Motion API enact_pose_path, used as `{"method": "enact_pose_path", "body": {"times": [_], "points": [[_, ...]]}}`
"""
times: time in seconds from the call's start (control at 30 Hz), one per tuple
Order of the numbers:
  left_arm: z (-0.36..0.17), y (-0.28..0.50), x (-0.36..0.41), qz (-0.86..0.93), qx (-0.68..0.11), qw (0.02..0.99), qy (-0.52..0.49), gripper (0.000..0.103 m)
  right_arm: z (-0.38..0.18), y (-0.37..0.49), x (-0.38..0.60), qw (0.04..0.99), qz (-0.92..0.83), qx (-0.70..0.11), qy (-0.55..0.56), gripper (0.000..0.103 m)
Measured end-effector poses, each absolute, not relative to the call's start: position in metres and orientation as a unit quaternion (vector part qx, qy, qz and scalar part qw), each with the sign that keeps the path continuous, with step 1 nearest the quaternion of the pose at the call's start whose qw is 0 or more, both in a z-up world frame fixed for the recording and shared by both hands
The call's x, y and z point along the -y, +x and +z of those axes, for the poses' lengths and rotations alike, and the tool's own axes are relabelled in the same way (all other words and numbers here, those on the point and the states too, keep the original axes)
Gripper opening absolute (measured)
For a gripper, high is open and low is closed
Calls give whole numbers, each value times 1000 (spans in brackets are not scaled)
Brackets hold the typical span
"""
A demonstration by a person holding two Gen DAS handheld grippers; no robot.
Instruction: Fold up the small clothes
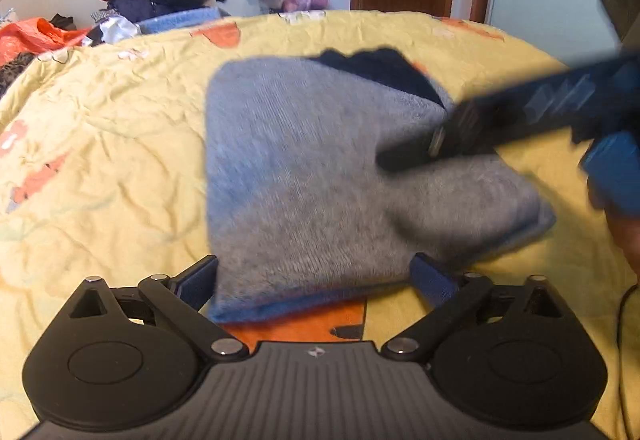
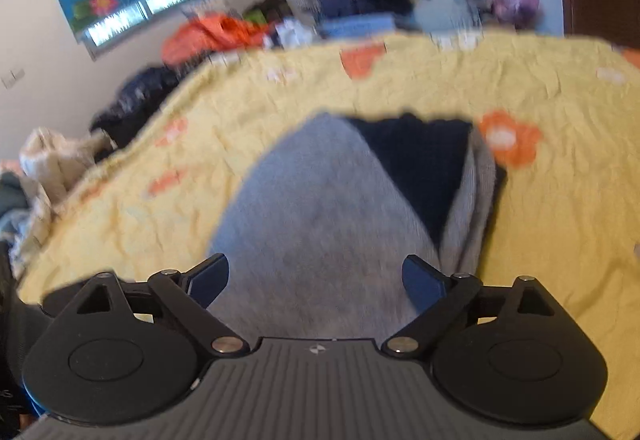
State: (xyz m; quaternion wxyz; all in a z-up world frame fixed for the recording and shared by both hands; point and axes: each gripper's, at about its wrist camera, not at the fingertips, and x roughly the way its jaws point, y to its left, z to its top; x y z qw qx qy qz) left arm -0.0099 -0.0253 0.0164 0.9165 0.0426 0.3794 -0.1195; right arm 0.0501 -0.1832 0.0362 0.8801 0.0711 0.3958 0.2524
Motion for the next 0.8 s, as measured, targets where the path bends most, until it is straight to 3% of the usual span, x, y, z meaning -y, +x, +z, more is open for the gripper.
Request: {"method": "enact_pose_path", "body": {"times": [0.33, 0.47, 0.8], "points": [[34, -21, 25, -132, -361, 922, 43, 102, 33, 41, 190, 873, 242, -415, 87, 91], [15, -20, 39, -128, -364, 917, 98, 103, 28, 45, 185, 872, 240, -419, 81, 95], [19, -27, 23, -116, -387, 912, 64, 103, 26, 44, 183, 870, 243, -423, 77, 96]]}}
